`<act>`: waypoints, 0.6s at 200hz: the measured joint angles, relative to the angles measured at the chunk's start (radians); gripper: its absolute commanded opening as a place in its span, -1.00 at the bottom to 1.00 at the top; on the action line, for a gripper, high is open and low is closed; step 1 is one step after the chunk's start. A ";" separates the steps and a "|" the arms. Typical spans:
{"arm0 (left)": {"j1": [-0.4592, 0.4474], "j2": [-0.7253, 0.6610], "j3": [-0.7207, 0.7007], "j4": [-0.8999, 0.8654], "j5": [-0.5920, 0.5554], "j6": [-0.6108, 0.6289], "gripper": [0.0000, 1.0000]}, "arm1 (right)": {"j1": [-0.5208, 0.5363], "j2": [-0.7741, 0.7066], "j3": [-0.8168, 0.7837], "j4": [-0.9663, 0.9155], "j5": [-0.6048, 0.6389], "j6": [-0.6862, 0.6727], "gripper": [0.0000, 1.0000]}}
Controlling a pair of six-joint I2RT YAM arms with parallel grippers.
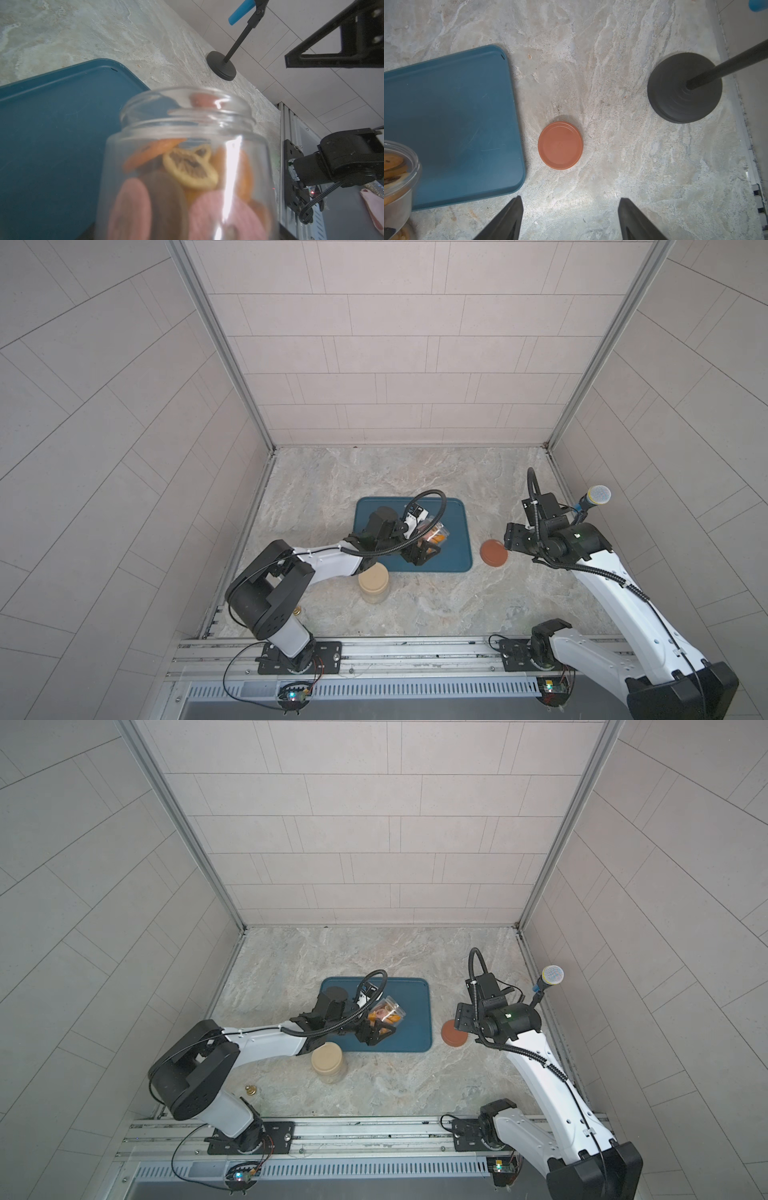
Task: Pour the cookies out of the jar
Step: Pour the cookies in the jar onto the tray.
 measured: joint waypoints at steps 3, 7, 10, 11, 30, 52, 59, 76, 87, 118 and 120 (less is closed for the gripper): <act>0.001 0.002 0.004 -0.004 -0.001 0.005 -1.00 | -0.003 -0.001 -0.001 -0.002 -0.003 0.000 0.54; 0.001 0.004 0.008 -0.011 -0.002 0.011 -1.00 | -0.006 -0.003 -0.002 -0.003 -0.006 0.000 0.54; 0.001 0.005 0.010 -0.014 -0.002 0.015 -1.00 | -0.010 -0.003 -0.002 -0.005 -0.008 0.000 0.55; 0.001 0.005 0.010 -0.016 -0.002 0.016 -1.00 | -0.010 -0.003 -0.002 -0.005 -0.009 0.000 0.55; 0.001 0.015 0.035 -0.068 -0.004 0.040 -1.00 | -0.023 -0.004 -0.002 -0.011 -0.022 0.003 0.55; 0.001 0.040 0.076 -0.127 -0.008 0.057 -1.00 | -0.031 -0.004 -0.002 -0.014 -0.036 0.004 0.54; 0.001 0.047 0.083 -0.136 -0.012 0.062 -1.00 | -0.034 -0.004 -0.002 -0.014 -0.039 0.004 0.55; 0.001 0.058 0.091 -0.156 -0.024 0.071 -1.00 | -0.040 -0.005 -0.002 -0.015 -0.046 0.004 0.55; 0.001 0.068 0.098 -0.176 -0.035 0.077 -1.00 | -0.046 -0.005 -0.003 -0.015 -0.053 0.004 0.55; 0.001 0.103 0.132 -0.233 -0.061 0.098 -1.00 | -0.068 -0.007 -0.006 -0.016 -0.072 0.004 0.55; 0.001 0.105 0.135 -0.236 -0.062 0.100 -1.00 | -0.068 -0.007 -0.006 -0.016 -0.073 0.004 0.55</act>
